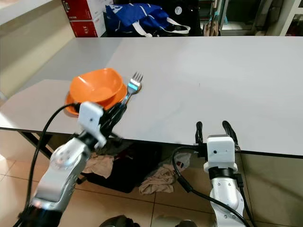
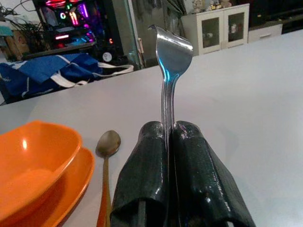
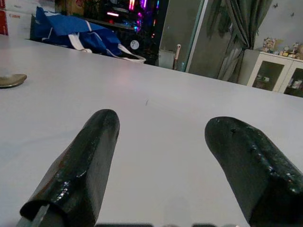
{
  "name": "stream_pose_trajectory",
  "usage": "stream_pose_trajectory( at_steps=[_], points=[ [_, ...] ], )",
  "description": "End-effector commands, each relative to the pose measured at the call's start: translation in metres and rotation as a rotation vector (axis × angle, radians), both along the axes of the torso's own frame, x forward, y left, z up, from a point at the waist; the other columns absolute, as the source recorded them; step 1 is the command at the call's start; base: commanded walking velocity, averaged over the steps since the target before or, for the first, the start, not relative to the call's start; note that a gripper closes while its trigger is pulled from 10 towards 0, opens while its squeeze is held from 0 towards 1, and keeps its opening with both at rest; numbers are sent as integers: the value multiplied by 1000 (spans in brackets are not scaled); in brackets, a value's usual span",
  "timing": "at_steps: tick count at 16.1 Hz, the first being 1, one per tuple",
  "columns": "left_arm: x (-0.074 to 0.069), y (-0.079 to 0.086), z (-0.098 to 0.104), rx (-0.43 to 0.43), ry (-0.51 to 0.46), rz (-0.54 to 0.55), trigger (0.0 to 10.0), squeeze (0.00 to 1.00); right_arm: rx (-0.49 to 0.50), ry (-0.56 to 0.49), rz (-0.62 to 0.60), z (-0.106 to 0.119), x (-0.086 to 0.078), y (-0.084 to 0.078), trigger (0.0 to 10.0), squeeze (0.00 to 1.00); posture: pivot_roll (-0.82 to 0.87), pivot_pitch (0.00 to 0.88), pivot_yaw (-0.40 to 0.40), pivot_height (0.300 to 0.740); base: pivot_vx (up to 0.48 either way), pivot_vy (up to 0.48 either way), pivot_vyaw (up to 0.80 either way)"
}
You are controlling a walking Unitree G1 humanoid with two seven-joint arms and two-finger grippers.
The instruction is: Setting the table
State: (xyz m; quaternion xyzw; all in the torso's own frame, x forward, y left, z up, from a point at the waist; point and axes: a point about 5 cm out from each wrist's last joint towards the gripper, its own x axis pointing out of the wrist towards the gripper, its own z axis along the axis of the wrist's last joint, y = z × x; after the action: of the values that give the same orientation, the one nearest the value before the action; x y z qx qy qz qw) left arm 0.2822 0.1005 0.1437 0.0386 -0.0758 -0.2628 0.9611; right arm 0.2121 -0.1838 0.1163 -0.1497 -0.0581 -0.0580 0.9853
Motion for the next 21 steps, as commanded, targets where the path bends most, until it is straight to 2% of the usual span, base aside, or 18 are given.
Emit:
stream_pose_trajectory(
  at_steps=[1,4,7,14,21],
  points=[
    [2,-3,-1,14,3,13,0,0,8,-13,-1,2,2,0,10000,0,-111,0,128,710,0,0,0],
    [7,-4,-6,28,21,23,0,0,8,-18,-6,4,1,-2,10000,0,-111,0,122,710,0,0,0],
    [17,-12,1,44,-5,7,0,0,10,-16,-2,2,2,0,10000,0,-113,0,135,710,99,-125,0],
    [20,-10,-3,46,4,-5,0,0,15,-10,-5,0,1,2,10000,0,-110,0,135,710,314,-356,0],
    [24,-6,-4,74,-1,3,0,0,16,-2,5,-2,0,3,10000,0,-105,0,137,710,0,0,0]
  ],
)
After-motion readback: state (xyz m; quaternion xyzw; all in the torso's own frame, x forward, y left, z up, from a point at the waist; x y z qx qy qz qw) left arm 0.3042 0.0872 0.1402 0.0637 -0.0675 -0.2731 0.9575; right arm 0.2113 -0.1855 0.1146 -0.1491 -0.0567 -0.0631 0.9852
